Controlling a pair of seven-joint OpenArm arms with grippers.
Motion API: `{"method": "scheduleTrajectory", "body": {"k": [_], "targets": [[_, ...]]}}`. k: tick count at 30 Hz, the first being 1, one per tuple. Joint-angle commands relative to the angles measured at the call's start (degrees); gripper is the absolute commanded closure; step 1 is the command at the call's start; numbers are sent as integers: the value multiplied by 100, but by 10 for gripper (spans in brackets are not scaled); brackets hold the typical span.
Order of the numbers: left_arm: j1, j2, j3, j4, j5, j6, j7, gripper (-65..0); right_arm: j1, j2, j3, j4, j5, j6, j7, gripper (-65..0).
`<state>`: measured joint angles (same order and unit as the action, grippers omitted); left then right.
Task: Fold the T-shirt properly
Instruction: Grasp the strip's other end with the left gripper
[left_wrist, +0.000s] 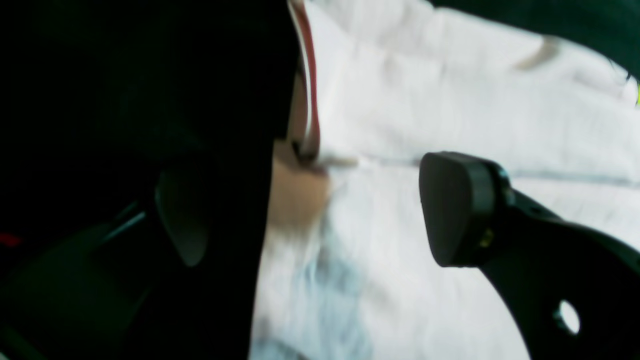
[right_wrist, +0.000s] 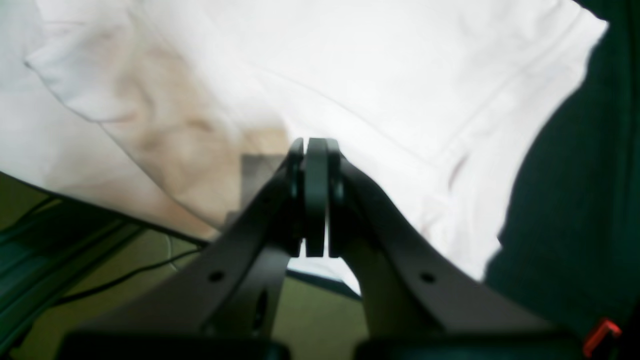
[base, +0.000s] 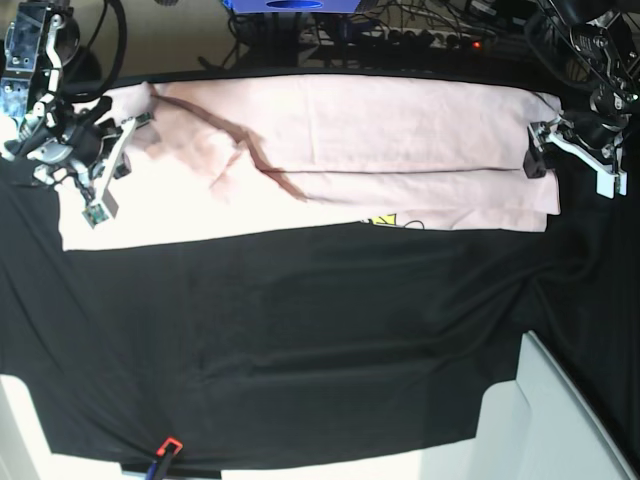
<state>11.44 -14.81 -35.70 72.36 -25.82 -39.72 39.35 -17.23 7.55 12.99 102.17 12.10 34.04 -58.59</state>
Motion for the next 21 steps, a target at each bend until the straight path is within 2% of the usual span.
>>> {"method": "scheduleTrajectory", "body": {"k": [1, 6, 11, 17, 21], "targets": [[-41, -106, -30, -49, -95, -28, -186, -637, 5, 49, 6, 3, 43, 11, 122, -1], [-217, -141, -30, -638, -95, -28, -309, -637, -4, 49, 6, -217, 43, 11, 254, -1], [-384, -132, 5, -717, -86, -28, -309, -635, -4, 49, 6, -217, 43, 11, 254, -1], [-516, -132, 436, -743, -86, -28, -309, -635, -4, 58, 6, -217, 43, 11, 254, -1], [-727, -141, 410, -1139, -86, -28, -309, -635, -13, 58, 6, -217, 43, 11, 254, 0]]}}
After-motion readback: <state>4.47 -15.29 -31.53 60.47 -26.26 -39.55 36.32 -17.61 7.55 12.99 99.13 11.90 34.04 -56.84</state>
